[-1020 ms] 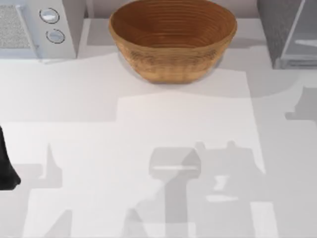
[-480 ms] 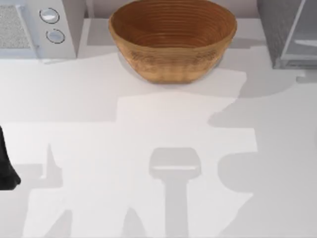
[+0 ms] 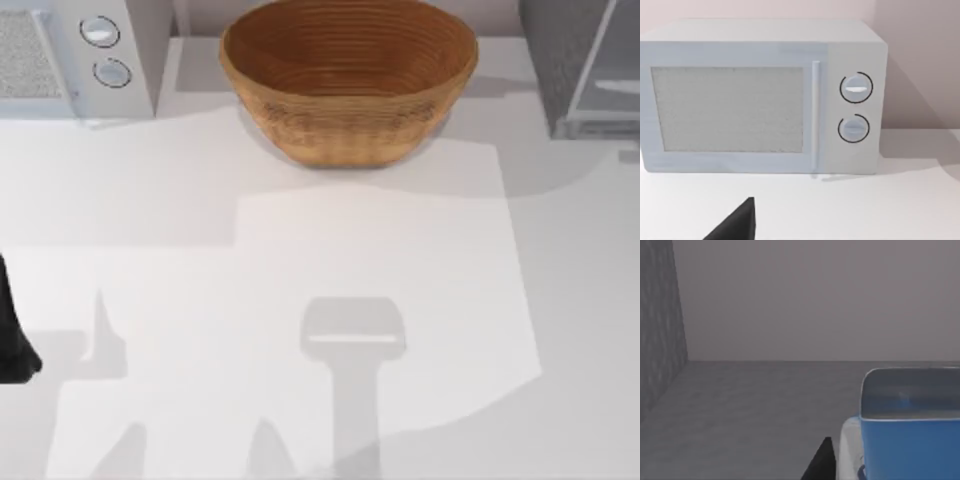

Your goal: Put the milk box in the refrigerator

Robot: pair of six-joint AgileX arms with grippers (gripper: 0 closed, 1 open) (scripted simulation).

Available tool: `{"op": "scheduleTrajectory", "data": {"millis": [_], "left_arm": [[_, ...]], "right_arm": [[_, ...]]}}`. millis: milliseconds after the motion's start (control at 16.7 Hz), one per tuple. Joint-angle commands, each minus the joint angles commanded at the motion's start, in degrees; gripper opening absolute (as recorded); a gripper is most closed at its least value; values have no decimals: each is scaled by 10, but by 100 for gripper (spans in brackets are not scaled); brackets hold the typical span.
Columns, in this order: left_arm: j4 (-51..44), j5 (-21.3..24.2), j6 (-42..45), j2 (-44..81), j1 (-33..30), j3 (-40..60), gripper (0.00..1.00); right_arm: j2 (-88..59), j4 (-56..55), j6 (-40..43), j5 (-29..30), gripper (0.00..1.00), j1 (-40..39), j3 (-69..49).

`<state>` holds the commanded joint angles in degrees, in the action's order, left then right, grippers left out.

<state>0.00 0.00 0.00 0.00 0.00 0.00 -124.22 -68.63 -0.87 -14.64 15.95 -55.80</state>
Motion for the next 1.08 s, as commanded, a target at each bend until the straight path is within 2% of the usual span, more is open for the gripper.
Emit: {"op": "scheduleTrajectory", "data": {"millis": [420,1080], "left_arm": [[0,0,0,0,0,0,100],[0,0,0,0,0,0,100]], "right_arm": [[-6,1,-1,0,0,-3,-4],[-67,80,-1,13,0,-14,-142]]}}
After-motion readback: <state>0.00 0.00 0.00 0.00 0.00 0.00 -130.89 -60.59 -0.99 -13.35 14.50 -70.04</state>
